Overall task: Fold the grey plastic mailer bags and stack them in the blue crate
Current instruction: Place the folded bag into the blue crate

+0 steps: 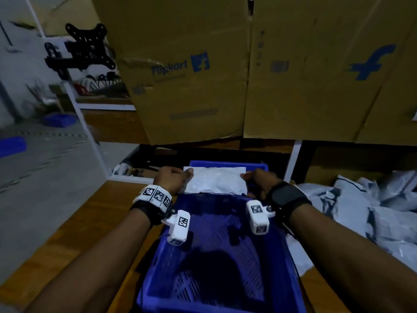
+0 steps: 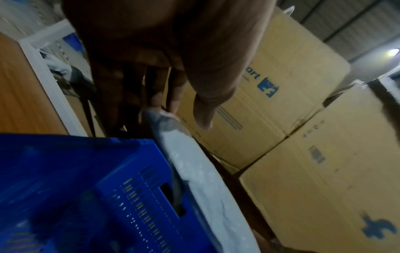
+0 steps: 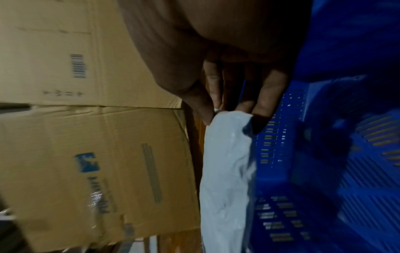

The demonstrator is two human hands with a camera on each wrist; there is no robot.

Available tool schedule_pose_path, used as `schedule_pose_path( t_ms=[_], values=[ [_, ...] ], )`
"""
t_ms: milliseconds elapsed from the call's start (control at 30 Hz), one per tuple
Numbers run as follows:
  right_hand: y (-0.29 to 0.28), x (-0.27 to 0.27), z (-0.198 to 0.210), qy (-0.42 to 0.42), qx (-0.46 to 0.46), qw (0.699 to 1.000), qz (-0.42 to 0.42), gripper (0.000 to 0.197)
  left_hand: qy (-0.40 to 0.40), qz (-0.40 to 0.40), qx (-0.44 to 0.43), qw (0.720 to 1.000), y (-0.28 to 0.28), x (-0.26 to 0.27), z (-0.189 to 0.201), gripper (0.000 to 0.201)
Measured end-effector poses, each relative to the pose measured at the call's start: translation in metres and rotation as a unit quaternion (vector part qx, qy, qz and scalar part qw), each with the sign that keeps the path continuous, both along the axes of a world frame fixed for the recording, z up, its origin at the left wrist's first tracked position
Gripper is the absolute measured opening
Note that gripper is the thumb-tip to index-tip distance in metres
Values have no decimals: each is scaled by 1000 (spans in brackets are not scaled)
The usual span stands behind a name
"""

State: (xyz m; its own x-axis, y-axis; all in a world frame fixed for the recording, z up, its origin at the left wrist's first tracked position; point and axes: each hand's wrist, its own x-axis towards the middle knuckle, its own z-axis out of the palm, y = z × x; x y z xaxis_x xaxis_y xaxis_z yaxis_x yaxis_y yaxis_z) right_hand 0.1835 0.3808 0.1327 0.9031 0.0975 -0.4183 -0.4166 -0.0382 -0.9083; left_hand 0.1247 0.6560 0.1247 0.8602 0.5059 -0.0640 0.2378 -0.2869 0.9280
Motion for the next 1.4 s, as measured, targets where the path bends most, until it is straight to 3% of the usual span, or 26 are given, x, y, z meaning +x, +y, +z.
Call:
schedule_pose_path(
  t_ms=[100,167,267,467,600,667,767,833,867,900,967,1033,1067,1133,1200,1267,1333,1400],
  values=[
    [8,30,-7,-30,-108,993,21,11,45,6,17,999,5,22,-4,40],
    [10,49,-20,-65,-253,957,126,26,82,-16,57,995,2,38,-8,54],
    [13,65,-45,-91,-379,903,182,29,119,-34,161,979,0,52,-7,55],
    [29,91,-106,-136,-499,834,191,46,137,-43,234,962,11,71,-11,49],
    [43,99,-125,-131,-520,832,142,58,173,-68,289,939,9,77,-8,56],
    [49,102,-127,-142,-536,812,182,64,187,-79,294,934,6,80,-6,55],
    [58,110,-146,-128,-582,768,235,52,193,-91,321,923,3,83,-7,55],
    [56,117,-159,-107,-575,780,221,51,194,-94,338,916,4,83,-8,58],
    [55,119,-161,-40,-541,816,199,50,193,-92,344,914,6,83,-9,59],
    [52,118,-158,-39,-519,822,231,47,191,-89,349,913,8,83,-10,60],
    [46,120,-164,-40,-534,809,243,46,186,-87,354,913,10,83,-13,62],
    [50,116,-160,-18,-543,796,266,59,178,-85,357,913,9,81,-13,62],
    [53,118,-163,16,-511,826,239,68,175,-84,358,913,8,80,-13,61],
    [57,116,-173,5,-518,819,247,78,174,-82,362,912,7,79,-14,61],
    [57,113,-185,-45,-504,833,222,77,175,-81,364,911,6,79,-14,62],
    [56,112,-175,-19,-467,867,172,74,180,-83,363,910,5,78,-13,62],
    [57,105,-162,28,-379,920,92,59,184,-84,352,914,3,76,-9,62],
    [55,103,-154,15,-317,945,82,47,194,-92,333,918,2,74,-5,59]
  ],
)
